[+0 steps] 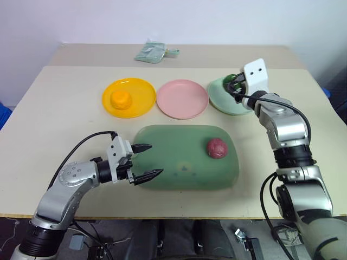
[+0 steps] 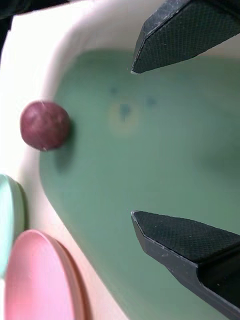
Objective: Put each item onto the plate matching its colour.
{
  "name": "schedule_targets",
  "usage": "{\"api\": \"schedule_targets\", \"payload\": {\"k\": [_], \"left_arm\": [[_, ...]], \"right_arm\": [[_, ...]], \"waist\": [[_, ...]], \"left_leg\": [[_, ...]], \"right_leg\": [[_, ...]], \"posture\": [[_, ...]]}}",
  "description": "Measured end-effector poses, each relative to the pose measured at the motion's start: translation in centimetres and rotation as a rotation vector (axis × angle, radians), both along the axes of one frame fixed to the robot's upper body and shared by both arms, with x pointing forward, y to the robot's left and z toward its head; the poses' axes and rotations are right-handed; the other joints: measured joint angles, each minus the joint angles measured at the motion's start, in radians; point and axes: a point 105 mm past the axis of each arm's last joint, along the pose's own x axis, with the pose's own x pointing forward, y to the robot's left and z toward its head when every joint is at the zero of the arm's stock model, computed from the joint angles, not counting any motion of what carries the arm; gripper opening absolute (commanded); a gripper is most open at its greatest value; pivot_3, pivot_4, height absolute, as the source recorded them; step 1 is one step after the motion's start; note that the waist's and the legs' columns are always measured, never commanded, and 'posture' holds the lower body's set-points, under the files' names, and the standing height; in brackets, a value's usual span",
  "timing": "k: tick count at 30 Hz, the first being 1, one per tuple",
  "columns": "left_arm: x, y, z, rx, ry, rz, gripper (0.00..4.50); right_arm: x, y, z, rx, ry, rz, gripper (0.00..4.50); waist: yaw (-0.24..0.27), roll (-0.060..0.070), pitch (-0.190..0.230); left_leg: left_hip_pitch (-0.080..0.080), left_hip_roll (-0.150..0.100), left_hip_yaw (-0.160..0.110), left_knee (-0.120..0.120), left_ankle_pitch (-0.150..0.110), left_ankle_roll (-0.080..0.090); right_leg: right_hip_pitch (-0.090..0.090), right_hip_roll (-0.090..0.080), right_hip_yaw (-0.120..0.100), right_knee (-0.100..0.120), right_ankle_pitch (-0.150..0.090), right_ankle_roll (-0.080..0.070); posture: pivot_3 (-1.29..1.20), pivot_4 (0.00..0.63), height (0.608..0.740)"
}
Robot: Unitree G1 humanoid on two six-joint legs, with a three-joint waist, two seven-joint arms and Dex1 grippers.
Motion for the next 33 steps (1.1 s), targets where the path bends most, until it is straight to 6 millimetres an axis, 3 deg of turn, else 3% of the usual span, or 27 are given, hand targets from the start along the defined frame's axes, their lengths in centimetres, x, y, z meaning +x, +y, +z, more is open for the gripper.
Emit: {"api": "schedule_targets", "payload": {"k": [2, 6, 9, 12, 15, 17, 19, 21, 22, 24, 27, 31, 33], "left_arm": [[-0.1, 0.0, -0.1, -0.002, -0.006, 0.004, 4.5], [-0.2, 0.1, -0.5, 0.001, 0.0, 0.023, 4.5], [-0.5, 0.0, -0.6, -0.001, 0.001, 0.029, 4.5], [-0.6, 0.1, -0.6, 0.0, 0.0, 0.031, 4.5], [-0.5, 0.1, -0.5, 0.004, -0.002, 0.026, 4.5], [-0.5, -0.1, -0.4, 0.004, -0.005, 0.013, 4.5], [-0.4, -0.2, -0.3, 0.004, -0.008, 0.001, 4.5], [-0.2, -0.4, 0.2, 0.004, -0.027, -0.012, 4.5], [-0.1, -0.5, 0.4, 0.004, -0.033, -0.015, 4.5], [-0.1, -0.5, 0.4, 0.004, -0.033, -0.016, 4.5], [0.0, -0.5, 0.4, 0.005, -0.03, -0.015, 4.5], [0.2, -0.1, 0.4, 0.001, -0.033, 0.02, 4.5], [1.3, 0.9, 0.4, -0.014, -0.057, 0.124, 4.5]], "right_arm": [[0.6, -0.6, -2.1, 0.017, 0.048, -0.025, 2.9], [1.0, -0.9, -1.0, 0.028, -0.029, 0.001, 4.47], [0.1, -0.2, 0.9, -0.007, -0.127, 0.128, 4.47], [-3.6, 1.5, 1.9, 0.001, -0.17, 0.41, 4.47], [-9.6, 2.9, -0.6, 0.019, -0.014, 0.704, 4.47], [-12.4, 3.3, -2.6, 0.02, 0.11, 0.802, 4.47], [-13.9, 3.7, -4.1, 0.01, 0.195, 0.846, 4.47], [-14.3, 3.8, -5.0, -0.012, 0.242, 0.853, 4.47], [-14.3, 3.9, -5.2, -0.024, 0.255, 0.855, 4.23], [-14.3, 3.9, -5.7, -0.042, 0.275, 0.85, 3.64], [-13.9, 4.4, -5.6, -0.049, 0.257, 0.843, 2.38], [-12.7, 6.5, -3.9, 0.007, 0.148, 0.855, 2.29], [-10.7, 8.4, -2.2, 0.061, 0.049, 0.817, 2.29]], "waist": [[-0.013, 0.001, 0.001], [-0.018, 0.003, 0.001], [-0.013, 0.003, 0.001], [0.002, 0.003, 0.001], [0.017, 0.003, 0.001], [0.016, 0.003, 0.001], [0.012, 0.003, 0.001], [0.008, 0.003, 0.001], [0.008, 0.003, 0.001], [0.01, 0.004, 0.001], [0.011, 0.003, 0.001], [0.013, 0.003, 0.001], [0.006, 0.003, 0.001]], "left_leg": [[0.0, 0.001, 0.001, 0.0, 0.0, 0.0], [0.0, 0.002, 0.001, -0.001, 0.001, -0.001], [0.0, 0.002, 0.0, -0.001, 0.001, -0.001], [0.0, 0.001, -0.003, 0.0, 0.0, -0.001], [0.0, 0.001, -0.003, 0.003, 0.0, 0.001], [0.001, 0.001, -0.002, 0.004, -0.001, 0.001], [0.002, 0.002, -0.002, 0.005, -0.001, 0.001], [0.002, 0.002, -0.002, 0.005, -0.001, 0.0], [0.002, 0.002, -0.002, 0.004, 0.0, 0.0], [0.001, 0.002, -0.002, 0.004, 0.0, 0.0], [0.001, 0.002, -0.002, 0.004, 0.0, 0.0], [0.001, 0.002, -0.002, 0.004, 0.0, 0.0], [0.001, 0.002, -0.002, 0.005, 0.0, -0.001]], "right_leg": [[0.0, 0.0, 0.0, 0.0, 0.0, 0.0], [0.0, 0.001, 0.0, 0.0, 0.0, 0.0], [0.0, 0.001, 0.0, 0.0, 0.0, 0.0], [0.002, 0.0, 0.0, 0.0, 0.0, 0.0], [0.003, 0.0, 0.0, -0.001, 0.0, 0.001], [0.004, -0.001, 0.0, -0.002, 0.0, 0.001], [0.004, -0.001, 0.001, -0.002, 0.0, 0.0], [0.003, -0.001, 0.001, 0.0, 0.0, 0.0], [0.002, -0.001, 0.001, 0.0, 0.0, 0.0], [0.001, -0.001, 0.001, 0.0, 0.0, 0.0], [0.001, -0.001, 0.001, -0.001, 0.0, 0.0], [0.001, -0.001, 0.001, -0.001, 0.0, 0.0], [0.001, -0.001, 0.001, 0.0, 0.0, 0.0]], "posture": [[0.0, 0.15, 0.74], [0.0, 0.15, 0.74], [0.0, 0.15, 0.74], [0.0, 0.15, 0.74], [0.0, 0.15, 0.74], [0.0, 0.15, 0.74], [0.0, 0.15, 0.74], [0.0, 0.15, 0.74], [0.0, 0.15, 0.74], [0.0, 0.15, 0.74], [0.0, 0.15, 0.74], [0.0, 0.15, 0.74], [0.0, 0.15, 0.74]]}}
